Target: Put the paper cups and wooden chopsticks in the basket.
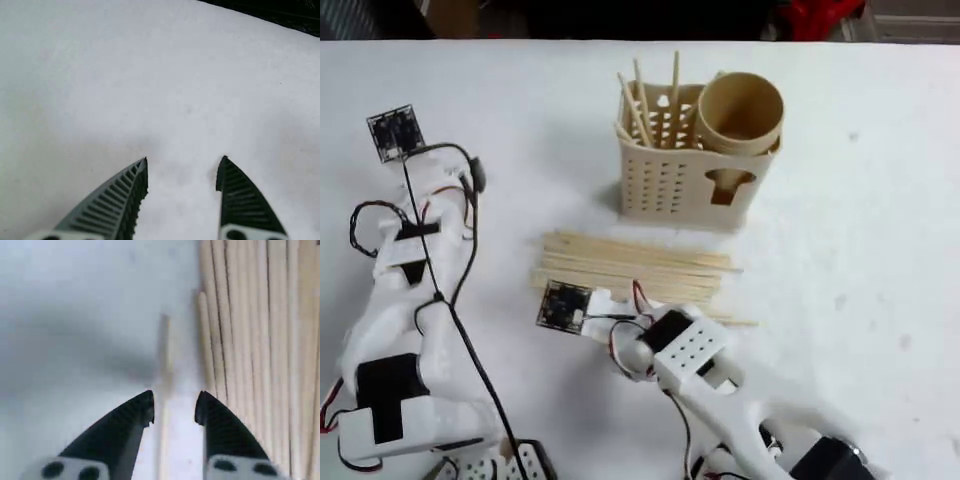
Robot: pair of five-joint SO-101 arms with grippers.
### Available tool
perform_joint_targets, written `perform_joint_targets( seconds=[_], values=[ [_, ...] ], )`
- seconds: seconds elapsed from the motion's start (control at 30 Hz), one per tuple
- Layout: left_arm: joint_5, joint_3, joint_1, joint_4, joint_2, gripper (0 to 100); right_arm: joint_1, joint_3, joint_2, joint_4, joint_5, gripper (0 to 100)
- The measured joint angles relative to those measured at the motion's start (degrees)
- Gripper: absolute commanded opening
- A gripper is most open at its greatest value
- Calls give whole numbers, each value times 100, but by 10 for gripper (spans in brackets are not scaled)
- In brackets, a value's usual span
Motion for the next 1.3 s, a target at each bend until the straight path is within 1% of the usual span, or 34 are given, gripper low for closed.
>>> perform_joint_targets(
  seconds=[0.13,0.23,0.37,0.43,0.63,0.8,1.0,1.13,1.2,1.3],
  values=[
    [0,0,0,0,0,234,0,0,519,-229,18,142],
    [0,0,0,0,0,234,18,-211,826,-193,18,128],
    [0,0,0,0,0,234,88,-352,993,-149,18,8],
    [0,0,0,0,0,234,123,-404,1029,-202,18,25],
    [0,0,0,0,0,234,114,-396,853,-62,-70,16],
    [0,0,0,0,0,234,105,-378,167,413,-220,16],
    [0,0,0,0,0,234,167,-369,-1266,1020,-404,16],
    [0,0,0,0,0,234,659,-589,-2479,1134,-853,16],
    [0,0,0,0,0,234,1037,-1002,-2936,1134,-1134,15],
    [0,0,0,0,0,234,1582,-1890,-3103,1134,-1486,15]
  ],
)
